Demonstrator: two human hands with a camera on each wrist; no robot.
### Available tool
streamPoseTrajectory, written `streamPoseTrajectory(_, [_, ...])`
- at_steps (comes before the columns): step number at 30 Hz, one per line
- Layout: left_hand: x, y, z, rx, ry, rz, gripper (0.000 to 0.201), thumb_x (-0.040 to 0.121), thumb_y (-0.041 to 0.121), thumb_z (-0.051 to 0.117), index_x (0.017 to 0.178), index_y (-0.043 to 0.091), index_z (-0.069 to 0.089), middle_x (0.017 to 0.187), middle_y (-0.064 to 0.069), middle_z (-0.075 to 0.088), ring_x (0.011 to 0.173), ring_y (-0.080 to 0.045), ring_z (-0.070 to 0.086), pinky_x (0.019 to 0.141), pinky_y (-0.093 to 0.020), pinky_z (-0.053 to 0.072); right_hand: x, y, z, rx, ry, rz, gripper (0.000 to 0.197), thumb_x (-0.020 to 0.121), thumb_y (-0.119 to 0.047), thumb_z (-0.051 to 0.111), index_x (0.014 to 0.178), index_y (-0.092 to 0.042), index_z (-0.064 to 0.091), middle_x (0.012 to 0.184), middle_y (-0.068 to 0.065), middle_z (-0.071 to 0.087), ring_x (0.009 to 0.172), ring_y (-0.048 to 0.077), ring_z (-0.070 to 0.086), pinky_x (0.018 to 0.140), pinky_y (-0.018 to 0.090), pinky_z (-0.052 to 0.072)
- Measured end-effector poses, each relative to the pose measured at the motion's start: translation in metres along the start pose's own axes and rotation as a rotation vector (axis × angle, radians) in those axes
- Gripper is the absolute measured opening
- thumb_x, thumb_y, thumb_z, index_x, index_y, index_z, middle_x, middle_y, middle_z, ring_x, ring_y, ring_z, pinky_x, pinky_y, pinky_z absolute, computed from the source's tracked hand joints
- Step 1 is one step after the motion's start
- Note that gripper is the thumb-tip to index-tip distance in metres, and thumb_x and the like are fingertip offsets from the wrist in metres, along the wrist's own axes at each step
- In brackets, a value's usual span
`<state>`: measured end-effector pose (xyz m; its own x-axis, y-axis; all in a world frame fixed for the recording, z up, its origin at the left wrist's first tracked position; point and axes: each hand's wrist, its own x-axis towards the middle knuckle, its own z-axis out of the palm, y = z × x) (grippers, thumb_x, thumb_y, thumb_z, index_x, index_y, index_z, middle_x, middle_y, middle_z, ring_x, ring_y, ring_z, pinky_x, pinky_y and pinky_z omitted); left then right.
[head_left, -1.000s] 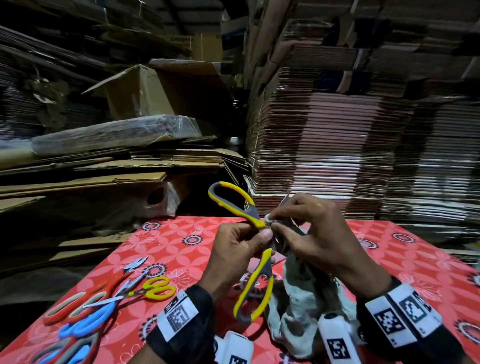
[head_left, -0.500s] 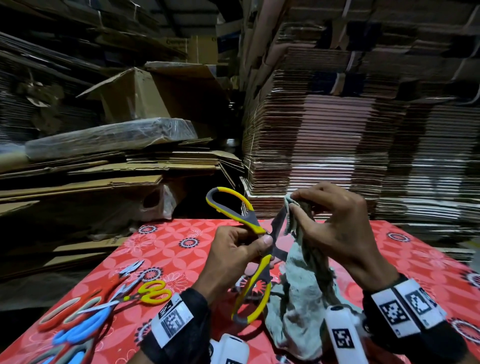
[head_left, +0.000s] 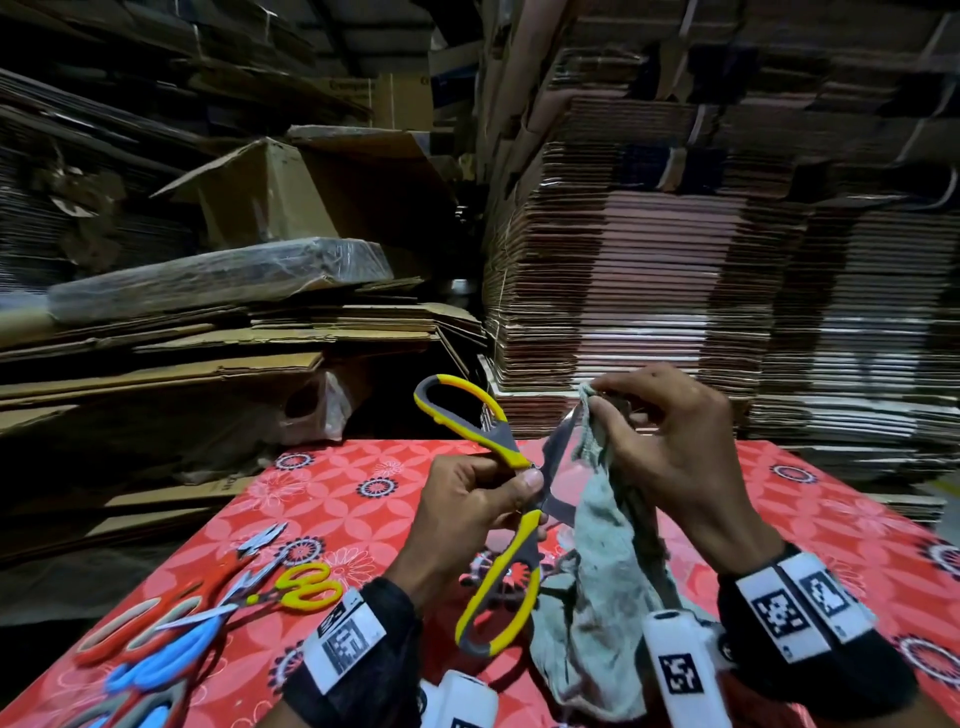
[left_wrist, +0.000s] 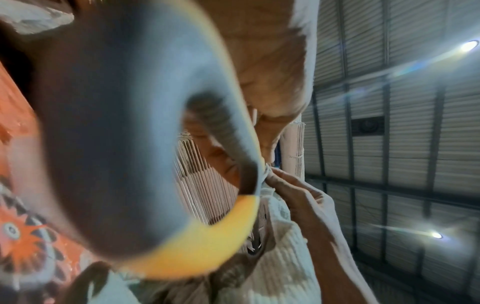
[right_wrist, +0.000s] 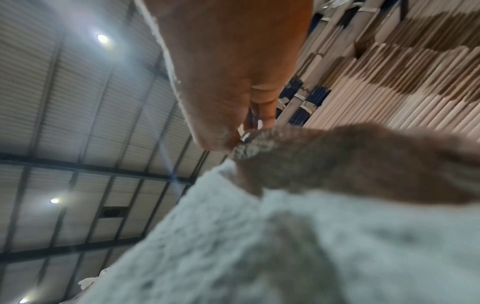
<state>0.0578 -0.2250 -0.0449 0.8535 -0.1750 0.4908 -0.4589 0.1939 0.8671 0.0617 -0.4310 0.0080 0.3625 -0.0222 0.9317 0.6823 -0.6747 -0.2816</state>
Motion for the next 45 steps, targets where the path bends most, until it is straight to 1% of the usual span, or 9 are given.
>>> streamPoseTrajectory(5, [0.008, 0.000, -0.005, -0.142, 0.207, -0.065, 0.014, 0.092, 0.006, 0.070, 0.080, 0.000, 0.072, 0.073, -0.015, 0.068, 0.065, -0.030, 0.073, 0.070, -0.042, 0.066, 0.000, -0.017, -0.006, 0.125, 0.040, -0.040, 0.017, 0.084, -0.008, 0.083, 0.099, -0.016, 0.081, 0.093, -0.008, 0.074, 0.083, 0.004, 0.072, 0.074, 0.016, 0.057])
streamPoseTrajectory(13, [0.011, 0.000, -0.007, -0.252, 0.280, -0.101, 0.019, 0.095, 0.006, 0.068, 0.079, 0.009, 0.077, 0.079, -0.007, 0.074, 0.063, -0.012, 0.068, 0.057, -0.023, 0.055, -0.021, -0.025, 0.025, 0.134, -0.381, -0.179, 0.011, 0.079, -0.021, 0.082, 0.089, -0.019, 0.082, 0.081, -0.008, 0.070, 0.070, 0.004, 0.064, 0.064, 0.011, 0.044])
streamPoseTrajectory(21, [0.010, -0.001, -0.007, -0.248, 0.289, -0.054, 0.011, 0.091, 0.004, 0.070, 0.080, 0.003, 0.073, 0.075, -0.007, 0.075, 0.063, -0.015, 0.071, 0.055, -0.024, 0.055, -0.020, -0.028, 0.021, 0.039, -0.338, -0.091, 0.016, 0.069, -0.023, 0.077, 0.084, -0.024, 0.082, 0.073, -0.010, 0.071, 0.065, 0.005, 0.064, 0.061, 0.013, 0.047])
streamPoseTrajectory(26, [0.013, -0.001, -0.013, -0.330, 0.353, -0.052, 0.026, 0.076, 0.014, 0.076, 0.088, -0.008, 0.070, 0.079, -0.021, 0.070, 0.068, -0.035, 0.075, 0.060, -0.035, 0.062, -0.013, -0.013, 0.015, -0.075, -0.259, 0.047, 0.017, 0.066, -0.009, 0.084, 0.079, -0.021, 0.082, 0.067, -0.010, 0.071, 0.061, -0.004, 0.063, 0.060, 0.003, 0.043])
streamPoseTrajectory(33, [0.017, -0.001, -0.019, -0.449, 0.389, -0.074, 0.016, 0.079, 0.009, 0.073, 0.085, -0.005, 0.067, 0.073, -0.011, 0.070, 0.074, -0.034, 0.071, 0.063, -0.035, 0.064, -0.007, 0.006, 0.004, -0.189, -0.363, 0.276, 0.006, 0.076, -0.021, 0.088, 0.079, -0.019, 0.084, 0.060, -0.013, 0.068, 0.055, -0.006, 0.061, 0.054, 0.008, 0.042])
streamPoseTrajectory(36, [0.016, 0.001, -0.017, -0.494, 0.389, -0.084, 0.012, 0.083, 0.007, 0.072, 0.086, -0.003, 0.065, 0.070, -0.008, 0.070, 0.065, -0.023, 0.074, 0.080, -0.045, 0.064, -0.007, -0.002, 0.001, -0.072, -0.543, 0.322, 0.016, 0.083, -0.036, 0.085, 0.076, -0.022, 0.084, 0.060, -0.017, 0.071, 0.059, -0.008, 0.065, 0.057, 0.016, 0.048])
streamPoseTrajectory(39, [0.016, 0.001, -0.018, -0.536, 0.402, -0.100, 0.010, 0.086, 0.005, 0.072, 0.091, -0.002, 0.067, 0.073, -0.008, 0.072, 0.071, -0.024, 0.074, 0.085, -0.043, 0.061, -0.010, -0.010, 0.000, -0.017, -0.416, 0.284, 0.031, 0.090, -0.047, 0.074, 0.077, -0.020, 0.082, 0.062, -0.016, 0.070, 0.061, -0.007, 0.063, 0.056, 0.015, 0.044])
streamPoseTrajectory(42, [0.016, 0.000, -0.018, -0.560, 0.401, -0.107, 0.020, 0.078, 0.010, 0.075, 0.094, 0.000, 0.070, 0.080, -0.009, 0.074, 0.083, -0.028, 0.071, 0.082, -0.039, 0.064, -0.012, -0.021, 0.005, 0.059, -0.425, 0.268, 0.041, 0.093, -0.051, 0.070, 0.079, -0.014, 0.079, 0.070, 0.002, 0.073, 0.062, 0.009, 0.065, 0.066, 0.036, 0.052])
streamPoseTrajectory(45, [0.014, 0.000, -0.014, -0.576, 0.376, -0.108, 0.016, 0.080, 0.011, 0.075, 0.092, 0.002, 0.071, 0.081, -0.008, 0.075, 0.083, -0.025, 0.072, 0.071, -0.031, 0.066, -0.021, -0.035, 0.013, 0.183, -0.613, 0.291, 0.032, 0.093, -0.049, 0.073, 0.076, -0.022, 0.080, 0.066, 0.000, 0.072, 0.060, 0.004, 0.063, 0.062, 0.034, 0.052])
